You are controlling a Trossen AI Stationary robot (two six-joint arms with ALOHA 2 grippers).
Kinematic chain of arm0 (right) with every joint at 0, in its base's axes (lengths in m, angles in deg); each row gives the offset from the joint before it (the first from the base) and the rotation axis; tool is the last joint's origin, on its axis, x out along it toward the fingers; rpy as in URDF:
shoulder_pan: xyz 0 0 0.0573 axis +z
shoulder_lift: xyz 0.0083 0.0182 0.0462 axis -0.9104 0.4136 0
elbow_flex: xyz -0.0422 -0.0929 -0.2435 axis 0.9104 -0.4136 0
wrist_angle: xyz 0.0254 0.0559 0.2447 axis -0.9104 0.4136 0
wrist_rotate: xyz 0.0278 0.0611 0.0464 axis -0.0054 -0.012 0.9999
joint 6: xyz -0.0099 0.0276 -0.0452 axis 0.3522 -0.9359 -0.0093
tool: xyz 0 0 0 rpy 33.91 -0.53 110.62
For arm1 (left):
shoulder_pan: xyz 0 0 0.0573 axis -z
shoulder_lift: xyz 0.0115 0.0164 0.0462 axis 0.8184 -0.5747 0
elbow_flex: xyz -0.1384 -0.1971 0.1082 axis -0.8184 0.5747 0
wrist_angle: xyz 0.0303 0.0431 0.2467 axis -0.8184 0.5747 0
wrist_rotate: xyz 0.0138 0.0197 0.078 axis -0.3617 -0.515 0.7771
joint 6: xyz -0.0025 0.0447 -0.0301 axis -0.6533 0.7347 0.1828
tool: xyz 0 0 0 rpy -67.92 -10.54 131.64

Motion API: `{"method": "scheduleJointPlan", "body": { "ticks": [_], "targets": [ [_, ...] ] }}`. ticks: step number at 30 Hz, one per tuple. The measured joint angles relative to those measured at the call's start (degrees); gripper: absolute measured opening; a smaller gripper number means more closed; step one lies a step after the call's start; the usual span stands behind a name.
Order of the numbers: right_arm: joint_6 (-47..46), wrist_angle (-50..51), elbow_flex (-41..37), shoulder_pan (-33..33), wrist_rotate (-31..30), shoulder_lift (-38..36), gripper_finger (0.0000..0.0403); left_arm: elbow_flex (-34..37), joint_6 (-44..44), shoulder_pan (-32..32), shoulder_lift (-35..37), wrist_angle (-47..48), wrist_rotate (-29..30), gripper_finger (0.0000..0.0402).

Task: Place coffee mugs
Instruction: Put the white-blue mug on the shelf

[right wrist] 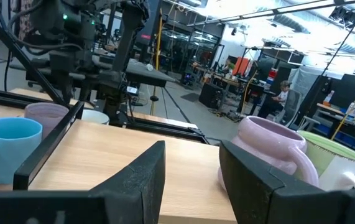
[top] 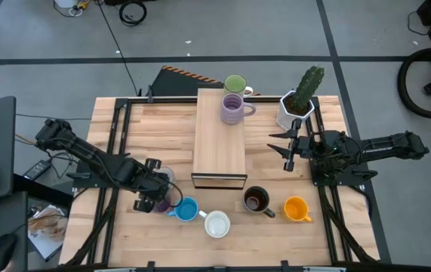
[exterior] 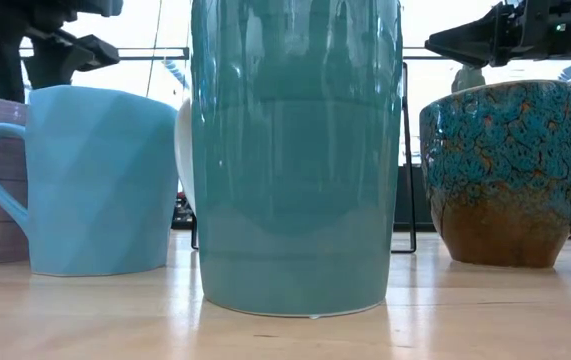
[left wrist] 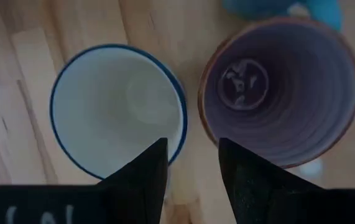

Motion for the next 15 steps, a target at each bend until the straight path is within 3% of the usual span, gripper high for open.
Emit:
{"method": "scheduleJointPlan", "body": {
  "ticks": [5, 15],
  "targets": [
    [-0.02, 0.02, 0.0, 0.0, 0.0, 0.0, 0.0158, 0.46, 1.68, 0.47, -0.02, -0.03, 3.56, 0.0148],
    [-0.11, 0.24, 0.0, 0.0, 0.06, 0.0, 0.0158, 5.16, 3.12, 0.73, -0.44, -2.12, 3.2, 0.0148]
  ]
}}
